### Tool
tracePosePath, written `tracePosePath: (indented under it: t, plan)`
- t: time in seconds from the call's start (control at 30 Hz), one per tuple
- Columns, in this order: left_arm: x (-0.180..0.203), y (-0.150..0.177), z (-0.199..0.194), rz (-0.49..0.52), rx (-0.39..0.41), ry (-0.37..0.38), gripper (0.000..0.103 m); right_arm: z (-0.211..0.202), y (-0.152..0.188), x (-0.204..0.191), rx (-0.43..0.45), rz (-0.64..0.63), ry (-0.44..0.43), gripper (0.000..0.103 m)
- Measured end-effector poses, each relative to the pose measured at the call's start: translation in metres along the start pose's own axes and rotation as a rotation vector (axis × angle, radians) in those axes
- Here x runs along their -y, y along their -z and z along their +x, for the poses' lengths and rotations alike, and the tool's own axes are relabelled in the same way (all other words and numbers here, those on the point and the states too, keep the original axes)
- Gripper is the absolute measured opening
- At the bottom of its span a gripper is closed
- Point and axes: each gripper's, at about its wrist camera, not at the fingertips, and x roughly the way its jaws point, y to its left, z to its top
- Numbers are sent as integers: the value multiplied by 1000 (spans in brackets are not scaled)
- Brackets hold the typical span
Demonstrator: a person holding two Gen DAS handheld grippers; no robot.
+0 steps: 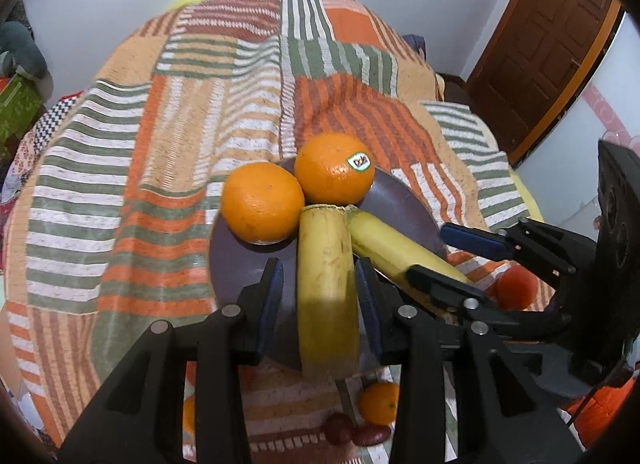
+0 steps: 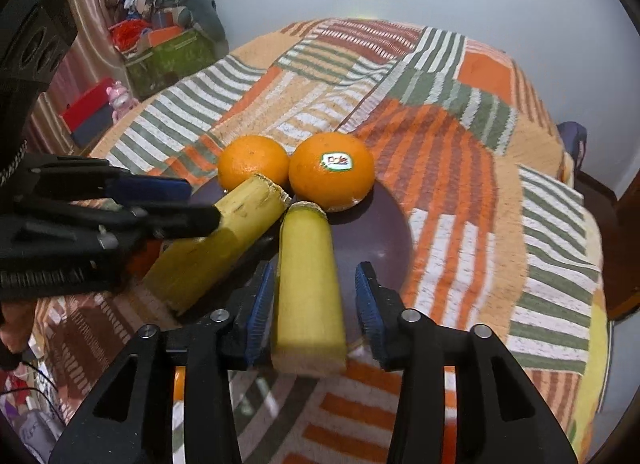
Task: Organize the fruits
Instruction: 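Release the yellow cylinder onto the plate and lift the right gripper, then lower the right gripper onto the red tomato and close on it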
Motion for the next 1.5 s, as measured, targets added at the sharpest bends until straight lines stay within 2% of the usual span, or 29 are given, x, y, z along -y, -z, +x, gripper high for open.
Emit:
tracePosePath:
  t: [0.1,0.23,0.4,0.53,0.93,1.3,1.5]
  plan:
    - [-3,3,-19,-9,42,-24,53,-16,4,2,20,13,6,43]
    - [-7,12,-42,-11,88,-65,57,-38,12,3,53,27,17,46]
    - [-14,28,-65,-17,119,-109,67,-59,25,2,87,21,64,52]
    - [-21,46,-72,-16,109,-145,68,-71,38,5,88,26,77,54]
    - [-35,88,-46,-49,5,-158,68,-76,77,39,25,136,158,55]
    - [-48,81,-15,-69,-41,-133,68,-39,90,65,-60,220,191,55]
    - [-51,76,1,-83,-63,-116,65,-30,91,68,-68,235,166,55]
